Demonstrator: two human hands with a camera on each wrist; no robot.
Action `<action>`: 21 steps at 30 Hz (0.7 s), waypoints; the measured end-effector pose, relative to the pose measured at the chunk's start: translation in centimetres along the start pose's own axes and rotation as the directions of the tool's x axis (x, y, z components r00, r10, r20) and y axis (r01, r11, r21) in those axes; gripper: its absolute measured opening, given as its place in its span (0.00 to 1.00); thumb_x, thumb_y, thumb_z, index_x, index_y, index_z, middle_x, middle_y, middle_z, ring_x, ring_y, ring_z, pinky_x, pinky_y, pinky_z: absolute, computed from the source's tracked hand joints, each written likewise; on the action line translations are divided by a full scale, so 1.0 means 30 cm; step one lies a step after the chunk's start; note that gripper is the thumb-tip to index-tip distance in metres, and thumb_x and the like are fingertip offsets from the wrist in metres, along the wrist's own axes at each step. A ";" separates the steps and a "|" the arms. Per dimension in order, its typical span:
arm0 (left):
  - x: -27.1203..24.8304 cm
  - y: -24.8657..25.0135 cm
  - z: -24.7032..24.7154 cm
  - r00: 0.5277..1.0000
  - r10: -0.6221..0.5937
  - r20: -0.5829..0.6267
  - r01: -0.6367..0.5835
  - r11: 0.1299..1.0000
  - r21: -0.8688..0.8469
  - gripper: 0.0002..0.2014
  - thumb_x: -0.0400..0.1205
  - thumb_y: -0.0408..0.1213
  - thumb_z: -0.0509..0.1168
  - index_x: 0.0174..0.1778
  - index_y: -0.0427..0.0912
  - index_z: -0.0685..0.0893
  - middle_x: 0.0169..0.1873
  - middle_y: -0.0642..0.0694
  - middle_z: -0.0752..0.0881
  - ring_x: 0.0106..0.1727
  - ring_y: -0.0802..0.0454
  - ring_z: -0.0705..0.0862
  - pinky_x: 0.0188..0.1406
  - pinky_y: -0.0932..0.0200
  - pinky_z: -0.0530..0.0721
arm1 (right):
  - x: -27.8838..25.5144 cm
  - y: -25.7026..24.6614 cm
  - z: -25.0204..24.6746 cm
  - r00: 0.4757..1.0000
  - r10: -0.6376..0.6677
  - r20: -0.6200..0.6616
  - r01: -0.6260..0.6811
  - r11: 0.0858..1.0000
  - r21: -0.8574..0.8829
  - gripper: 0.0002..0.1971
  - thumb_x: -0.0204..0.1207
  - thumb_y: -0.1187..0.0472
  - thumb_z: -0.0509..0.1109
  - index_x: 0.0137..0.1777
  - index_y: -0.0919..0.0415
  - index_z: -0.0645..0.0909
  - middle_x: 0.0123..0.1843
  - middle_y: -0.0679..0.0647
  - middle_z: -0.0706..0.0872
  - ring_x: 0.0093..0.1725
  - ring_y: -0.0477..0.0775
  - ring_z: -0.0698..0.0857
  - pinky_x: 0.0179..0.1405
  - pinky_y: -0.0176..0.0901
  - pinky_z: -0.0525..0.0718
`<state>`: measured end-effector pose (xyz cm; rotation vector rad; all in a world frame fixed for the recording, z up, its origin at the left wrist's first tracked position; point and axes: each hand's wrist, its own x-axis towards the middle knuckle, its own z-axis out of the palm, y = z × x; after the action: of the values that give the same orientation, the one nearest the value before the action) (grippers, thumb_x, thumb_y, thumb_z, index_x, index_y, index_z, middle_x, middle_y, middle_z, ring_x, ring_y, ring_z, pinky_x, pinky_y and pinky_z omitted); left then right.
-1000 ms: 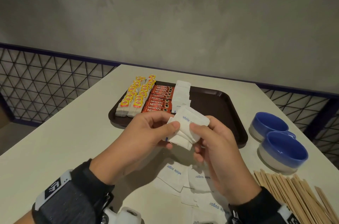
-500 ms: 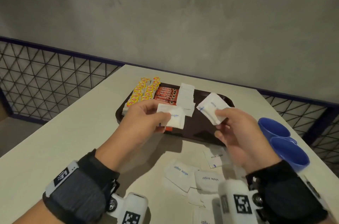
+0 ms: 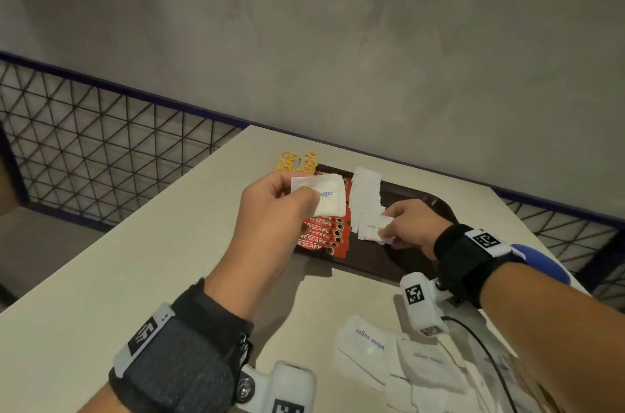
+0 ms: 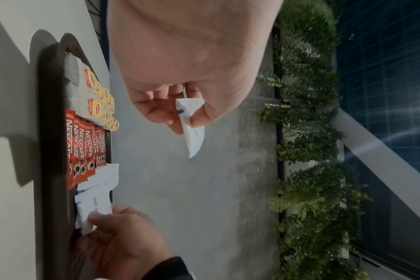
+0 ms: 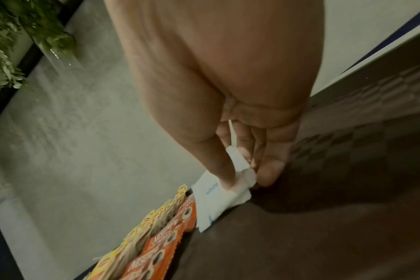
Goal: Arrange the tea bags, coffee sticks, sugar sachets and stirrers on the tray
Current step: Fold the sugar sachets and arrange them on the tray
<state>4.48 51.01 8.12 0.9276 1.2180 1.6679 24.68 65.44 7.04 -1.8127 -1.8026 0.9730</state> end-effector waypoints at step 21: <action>-0.001 -0.015 0.009 1.000 0.004 -0.005 -0.004 0.999 0.036 0.11 0.81 0.25 0.69 0.53 0.43 0.90 0.47 0.48 0.95 0.42 0.56 0.92 0.31 0.64 0.83 | 0.003 -0.039 0.028 0.998 0.007 0.063 0.015 0.939 -0.342 0.26 0.75 0.61 0.81 0.67 0.57 0.71 0.55 0.58 0.85 0.46 0.58 0.91 0.39 0.45 0.93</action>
<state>4.84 51.14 7.76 0.9490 1.2542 1.6572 23.24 65.47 7.28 -1.9956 -2.1219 0.7560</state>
